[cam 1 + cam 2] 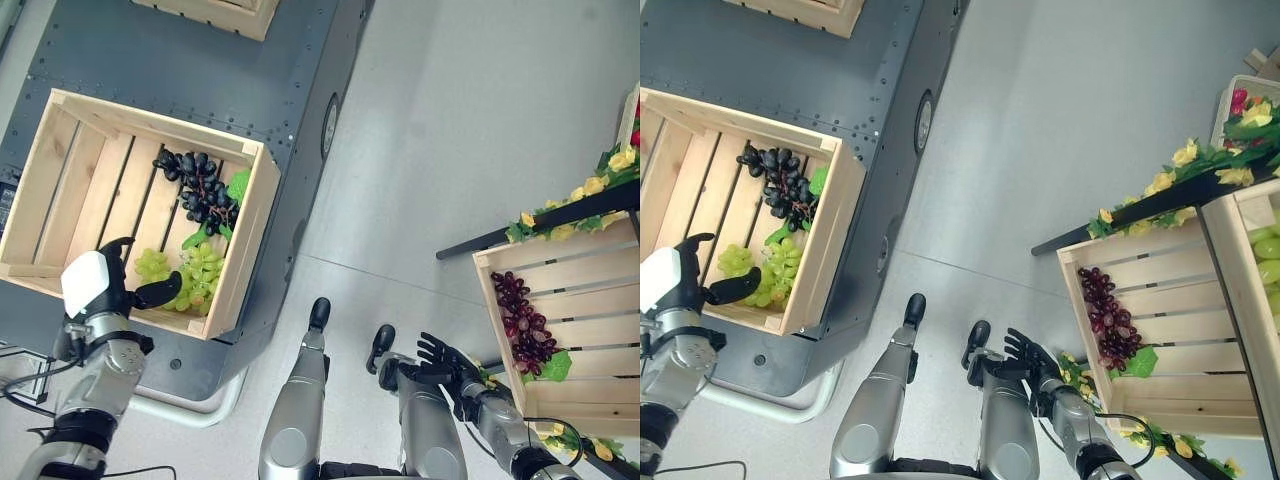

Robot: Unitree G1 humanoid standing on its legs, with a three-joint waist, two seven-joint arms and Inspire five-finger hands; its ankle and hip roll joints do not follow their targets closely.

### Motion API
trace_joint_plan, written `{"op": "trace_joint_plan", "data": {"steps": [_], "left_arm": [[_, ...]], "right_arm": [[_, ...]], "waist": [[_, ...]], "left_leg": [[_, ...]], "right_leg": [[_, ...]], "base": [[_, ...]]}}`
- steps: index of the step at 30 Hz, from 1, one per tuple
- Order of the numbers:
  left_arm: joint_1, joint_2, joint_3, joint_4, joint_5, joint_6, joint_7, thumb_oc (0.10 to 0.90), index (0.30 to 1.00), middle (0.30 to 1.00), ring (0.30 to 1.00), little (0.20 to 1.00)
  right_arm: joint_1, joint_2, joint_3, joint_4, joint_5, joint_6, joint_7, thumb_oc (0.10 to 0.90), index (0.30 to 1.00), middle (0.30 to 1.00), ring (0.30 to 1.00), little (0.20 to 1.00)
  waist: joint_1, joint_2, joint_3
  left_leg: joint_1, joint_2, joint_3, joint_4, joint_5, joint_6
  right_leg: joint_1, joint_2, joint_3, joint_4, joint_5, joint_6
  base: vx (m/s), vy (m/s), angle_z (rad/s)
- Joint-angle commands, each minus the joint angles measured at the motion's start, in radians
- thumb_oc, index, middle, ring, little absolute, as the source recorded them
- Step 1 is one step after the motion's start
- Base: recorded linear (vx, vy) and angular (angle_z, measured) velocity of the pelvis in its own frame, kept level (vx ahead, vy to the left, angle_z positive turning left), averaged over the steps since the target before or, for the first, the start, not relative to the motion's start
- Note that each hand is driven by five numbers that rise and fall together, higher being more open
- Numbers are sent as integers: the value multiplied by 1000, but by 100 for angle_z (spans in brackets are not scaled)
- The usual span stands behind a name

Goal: Pick up the fruits from the basket on one side to the basket on the other side

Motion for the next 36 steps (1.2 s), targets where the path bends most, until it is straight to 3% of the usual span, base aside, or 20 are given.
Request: {"op": "trace_joint_plan", "data": {"steps": [1, 6, 10, 15, 21, 23, 27, 30, 36], "left_arm": [[-27, 128, 89, 5, 88, 12, -13, 800, 900, 900, 900, 900], [-13, 162, 78, 3, 132, 5, -101, 800, 900, 900, 900, 900], [9, 201, 70, -22, 194, 38, -157, 800, 900, 900, 900, 900], [-27, 246, 42, -25, 223, 59, -193, 800, 900, 900, 900, 900], [-79, 304, -20, -14, 370, 86, -241, 800, 900, 900, 900, 900], [-99, 334, -35, -10, 363, 120, -249, 800, 900, 900, 900, 900], [-132, 331, -49, 15, 284, 159, -229, 800, 900, 900, 900, 900], [-158, 297, -49, 60, 270, 154, -186, 800, 900, 900, 900, 900], [-205, 270, -90, 115, 433, 148, -155, 800, 900, 900, 900, 900]], "right_arm": [[87, -30, -1, -42, 39, -7, 12, 800, 900, 900, 900, 900], [90, -37, -16, -55, 29, 8, 13, 800, 900, 900, 900, 900], [94, -47, -29, -70, 31, 31, 18, 800, 900, 900, 900, 900], [95, -46, -26, -66, 36, 36, 28, 800, 900, 900, 900, 900], [86, -45, -18, -49, 51, 38, 39, 800, 900, 900, 900, 900], [84, -46, -14, -46, 52, 37, 45, 800, 900, 900, 900, 900], [88, -39, -5, -45, 58, 37, 49, 800, 900, 900, 900, 900], [84, -27, 3, -43, 57, 38, 46, 800, 900, 900, 900, 900], [74, -9, 22, -32, 61, 39, 46, 800, 900, 900, 900, 900]], "waist": [[-19, 8, 0], [-19, 16, 0], [-18, 27, 0], [-20, 22, 0], [-20, 13, 0], [-23, 10, 0], [-23, 1, 0], [-23, -8, 0], [-24, -26, 0]], "left_leg": [[-57, -75, 88, 116, -82, 53], [-69, -76, 89, 118, -85, 55], [-74, -77, 90, 114, -82, 53], [-77, -73, 98, 122, -89, 53], [-84, -68, 105, 135, -96, 51], [-88, -65, 106, 138, -97, 51], [-89, -63, 109, 145, -102, 49], [-89, -60, 107, 144, -99, 47], [-88, -55, 108, 147, -102, 44]], "right_leg": [[14, 61, 24, -38, 44, -3], [6, 59, 22, -39, 43, 0], [6, 57, 16, -43, 43, 3], [8, 56, 13, -39, 37, 4], [11, 58, 12, -38, 35, 5], [7, 60, 11, -36, 35, 5], [12, 61, 10, -30, 30, 5], [18, 66, 8, -34, 30, 3], [36, 80, 11, -46, 28, -2]], "base": [[23, 12, 8], [9, 3, 3], [0, 0, 0], [14, -4, 0], [37, -14, 1], [18, -7, 0], [12, -12, 0], [20, -50, 2], [3, -12, 0]]}}
